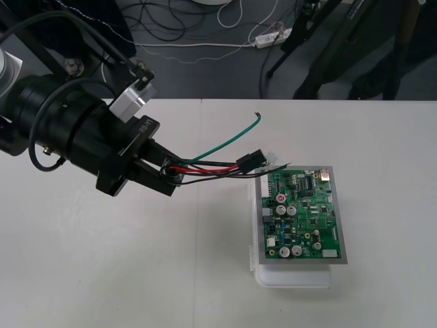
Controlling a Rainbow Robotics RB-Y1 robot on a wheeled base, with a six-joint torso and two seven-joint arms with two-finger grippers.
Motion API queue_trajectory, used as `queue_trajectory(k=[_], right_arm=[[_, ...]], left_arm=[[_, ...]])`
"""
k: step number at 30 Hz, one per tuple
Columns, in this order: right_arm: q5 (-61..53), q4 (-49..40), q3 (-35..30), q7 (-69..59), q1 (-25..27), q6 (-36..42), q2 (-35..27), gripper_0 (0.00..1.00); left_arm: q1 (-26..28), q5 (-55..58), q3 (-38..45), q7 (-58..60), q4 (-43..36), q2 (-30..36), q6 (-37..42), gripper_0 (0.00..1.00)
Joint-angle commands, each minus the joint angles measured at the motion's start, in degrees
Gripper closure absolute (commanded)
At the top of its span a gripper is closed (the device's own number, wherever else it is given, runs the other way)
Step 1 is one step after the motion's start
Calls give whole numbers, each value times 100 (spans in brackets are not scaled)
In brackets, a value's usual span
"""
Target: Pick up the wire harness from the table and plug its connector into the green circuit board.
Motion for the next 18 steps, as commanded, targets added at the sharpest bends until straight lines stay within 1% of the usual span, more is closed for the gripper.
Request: queue_trajectory(k=[1,5,12,18], right_arm=[[32,-35,-32,-449,-91,-24,-242,0],[120,-79,-23,-511,-100,-24,-242,0],[199,-492,74,-625,-152,-24,-365,0],[322,-783,65,-669,-557,-24,-532,0]], left_arm=[[269,-205,451,423,-176,-629,-654,100],[365,-205,451,1091,-176,-928,-654,100],[576,-214,451,2594,-185,-1482,-654,100],[866,-566,451,3649,-633,-1675,-654,100]])
